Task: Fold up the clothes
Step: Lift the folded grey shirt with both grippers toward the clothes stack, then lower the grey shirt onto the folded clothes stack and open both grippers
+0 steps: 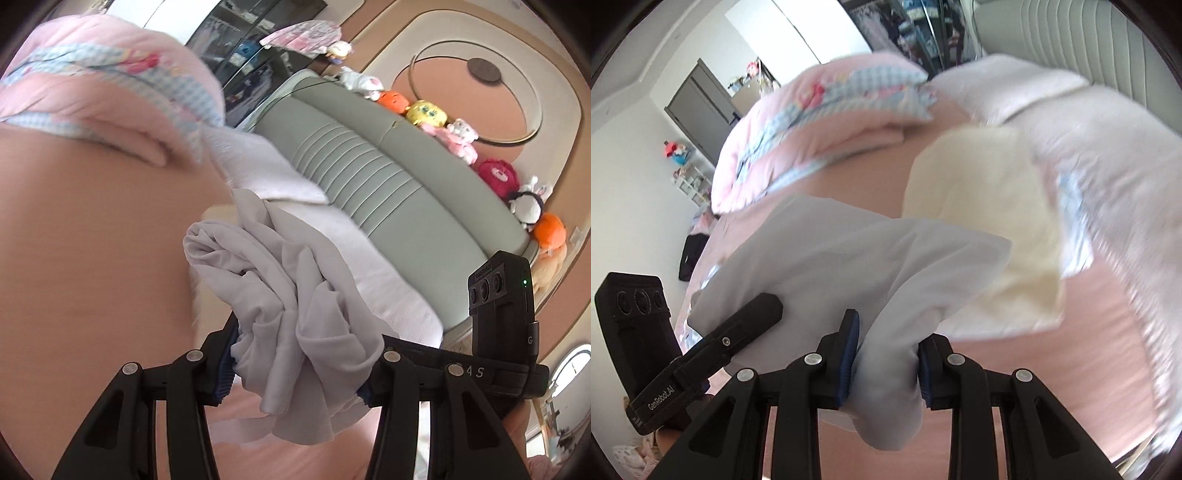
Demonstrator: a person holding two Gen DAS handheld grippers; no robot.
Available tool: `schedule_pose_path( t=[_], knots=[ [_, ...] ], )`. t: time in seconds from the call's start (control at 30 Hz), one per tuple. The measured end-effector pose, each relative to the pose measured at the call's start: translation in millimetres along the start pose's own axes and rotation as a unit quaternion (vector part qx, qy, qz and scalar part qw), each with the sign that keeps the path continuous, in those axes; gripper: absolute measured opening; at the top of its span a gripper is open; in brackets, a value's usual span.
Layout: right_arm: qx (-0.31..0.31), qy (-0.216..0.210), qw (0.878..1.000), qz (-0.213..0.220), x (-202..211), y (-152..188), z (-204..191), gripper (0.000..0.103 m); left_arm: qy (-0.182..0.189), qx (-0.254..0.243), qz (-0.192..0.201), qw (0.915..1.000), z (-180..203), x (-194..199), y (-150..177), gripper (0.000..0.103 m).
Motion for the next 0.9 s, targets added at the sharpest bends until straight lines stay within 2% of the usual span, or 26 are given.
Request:
schedule_pose_path(
  t=[0.17, 0.3, 0.37, 0.43, 0.5, 0.53, 0.57, 0.63, 0.67, 0.73, 0.77, 0.83, 0.9],
  knots=[
    [0.006, 0.025, 0.999, 0.042, 15.0, -69.0, 46.0, 0.028, 0.029, 0.012, 0.018, 0.9993, 12.1, -58.3, -42.3, 0.047],
    [0.015, 0.049, 0.997, 0.054, -1.3, -98.2, 82.9, 0.028, 0.031, 0.037, 0.025, 0.9985, -8.9, -96.0, -47.1, 0.048],
    [0.005, 0.054, 0.997, 0.047, -25.0, -101.3, 102.7, 0.028, 0.012, 0.045, 0.015, 0.9988, -27.4, -113.2, -35.5, 0.048],
    [0.008, 0.087, 0.996, 0.032, -55.5, -92.9, 122.8, 0.028, -0.009, 0.051, 0.002, 0.9986, -46.9, -128.5, -20.5, 0.048],
    [0.011, 0.112, 0.994, 0.014, -79.4, -83.1, 141.2, 0.028, -0.008, 0.073, -0.016, 0.9972, -63.7, -134.5, -5.6, 0.055],
    [0.006, 0.112, 0.994, 0.009, -86.0, -79.3, 148.9, 0.029, -0.004, 0.086, -0.026, 0.9960, -71.2, -136.2, 1.0, 0.060],
    [-0.015, 0.091, 0.996, 0.014, -83.3, -77.9, 153.8, 0.033, 0.004, 0.099, -0.032, 0.9946, -77.1, -135.0, 4.7, 0.060],
    [-0.052, 0.058, 0.997, 0.024, -76.4, -76.2, 162.2, 0.039, 0.019, 0.120, -0.014, 0.9925, -82.9, -117.4, -1.9, 0.060],
    [-0.053, 0.063, 0.996, 0.033, -69.0, -77.7, 162.1, 0.039, 0.015, 0.121, 0.006, 0.9925, -84.8, -105.3, -8.2, 0.060],
    [-0.054, 0.075, 0.994, 0.050, -54.0, -80.7, 161.8, 0.039, -0.024, 0.093, 0.061, 0.9935, -81.5, -77.0, -27.3, 0.060],
    [-0.055, 0.080, 0.994, 0.059, -46.5, -82.2, 161.7, 0.039, -0.036, 0.069, 0.076, 0.9941, -73.8, -68.7, -37.1, 0.060],
    [-0.026, 0.106, 0.992, 0.069, -41.5, -86.4, 151.2, 0.040, -0.034, 0.012, 0.071, 0.9968, -50.5, -70.8, -49.6, 0.060],
    [0.020, 0.139, 0.987, 0.076, -42.2, -91.6, 134.6, 0.040, -0.031, -0.064, 0.029, 0.9970, -19.8, -92.3, -50.2, 0.060]
  ],
)
Point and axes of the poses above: each gripper's, at about its wrist camera, not at the fingertips, and x roughly against the way its jaws point, z to its right, y to its underside, the point moved 7 cm from there along -x, roughly the way its jaws point, and after that the axes turned 2 degrees about y, right-handed, at the moved point
